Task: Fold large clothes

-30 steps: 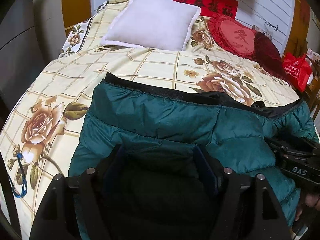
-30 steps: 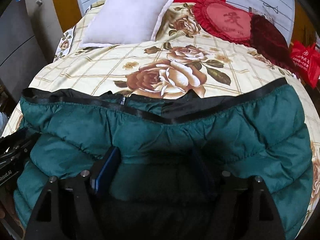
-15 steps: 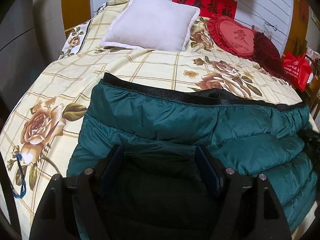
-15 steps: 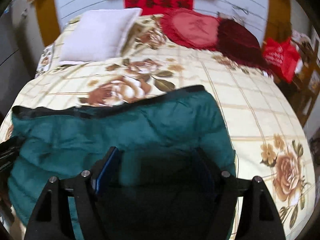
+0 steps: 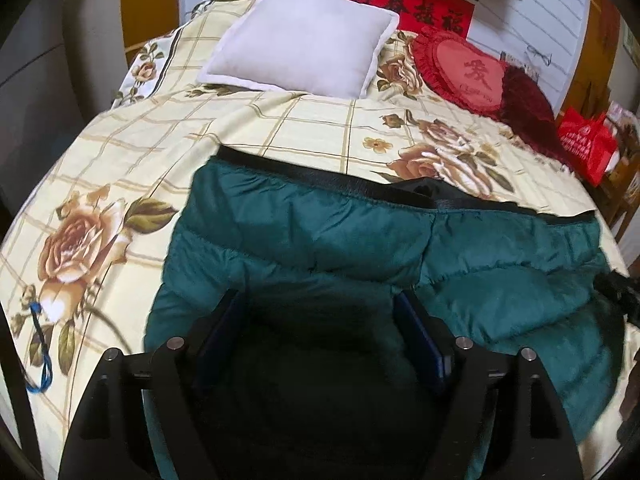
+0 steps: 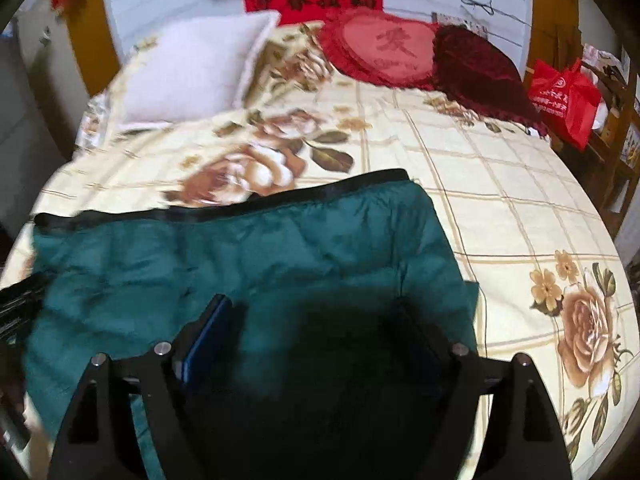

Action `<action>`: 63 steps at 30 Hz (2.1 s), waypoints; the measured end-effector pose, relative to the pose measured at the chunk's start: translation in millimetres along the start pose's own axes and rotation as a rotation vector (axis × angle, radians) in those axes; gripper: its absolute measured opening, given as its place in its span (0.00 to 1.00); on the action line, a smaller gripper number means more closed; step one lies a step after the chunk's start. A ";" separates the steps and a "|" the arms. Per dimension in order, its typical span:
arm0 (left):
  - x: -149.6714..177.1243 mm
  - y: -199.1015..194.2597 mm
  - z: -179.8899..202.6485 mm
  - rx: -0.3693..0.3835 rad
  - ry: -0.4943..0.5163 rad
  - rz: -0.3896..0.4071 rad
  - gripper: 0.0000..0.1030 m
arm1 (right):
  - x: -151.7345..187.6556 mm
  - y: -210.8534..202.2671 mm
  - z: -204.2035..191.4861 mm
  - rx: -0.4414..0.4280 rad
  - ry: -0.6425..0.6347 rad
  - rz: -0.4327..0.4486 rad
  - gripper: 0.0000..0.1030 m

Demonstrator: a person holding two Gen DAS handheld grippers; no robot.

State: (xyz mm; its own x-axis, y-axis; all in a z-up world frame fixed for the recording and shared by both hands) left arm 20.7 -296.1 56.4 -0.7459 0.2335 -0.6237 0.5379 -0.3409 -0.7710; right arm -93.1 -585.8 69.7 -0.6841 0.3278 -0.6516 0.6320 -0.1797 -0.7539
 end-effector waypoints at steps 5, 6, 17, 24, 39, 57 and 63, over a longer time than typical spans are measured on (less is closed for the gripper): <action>12.5 -28.2 -14.5 0.006 -0.015 0.036 0.58 | 22.6 -32.7 -8.9 0.003 -0.069 0.025 0.82; 14.8 -31.4 -16.1 0.004 -0.013 0.044 0.58 | 25.2 -35.0 -8.2 0.006 -0.069 0.031 0.82; 30.4 -24.5 -29.5 -0.020 -0.015 0.035 0.58 | 47.8 2.8 7.4 0.077 -0.026 -0.018 0.86; 23.2 -21.4 -30.6 -0.022 -0.019 0.026 0.58 | 38.2 -28.1 7.5 0.055 -0.019 0.041 0.86; 8.4 9.3 -46.6 -0.030 -0.113 -0.019 0.67 | 21.5 26.4 28.4 0.105 0.086 -0.043 0.91; 53.2 -25.0 -109.5 0.314 -0.386 -0.096 0.66 | 57.5 -19.9 100.1 -0.129 0.274 -0.031 0.92; 61.9 -9.9 -111.9 0.346 -0.414 -0.117 0.67 | 60.1 6.4 101.1 -0.184 0.276 -0.069 0.94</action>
State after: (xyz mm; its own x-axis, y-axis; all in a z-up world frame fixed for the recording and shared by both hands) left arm 13.2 -176.3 11.0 -0.9226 -0.0659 -0.3801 0.3340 -0.6297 -0.7014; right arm -166.9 -661.0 17.2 -0.6193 0.5765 -0.5331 0.6597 0.0139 -0.7514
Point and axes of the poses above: each gripper's, at about its wrist camera, not at the fingertips, and y roughly the way its jaws point, z to its right, x to its underside, the point moved 2 cm from there along y, roughly the way its jaws point
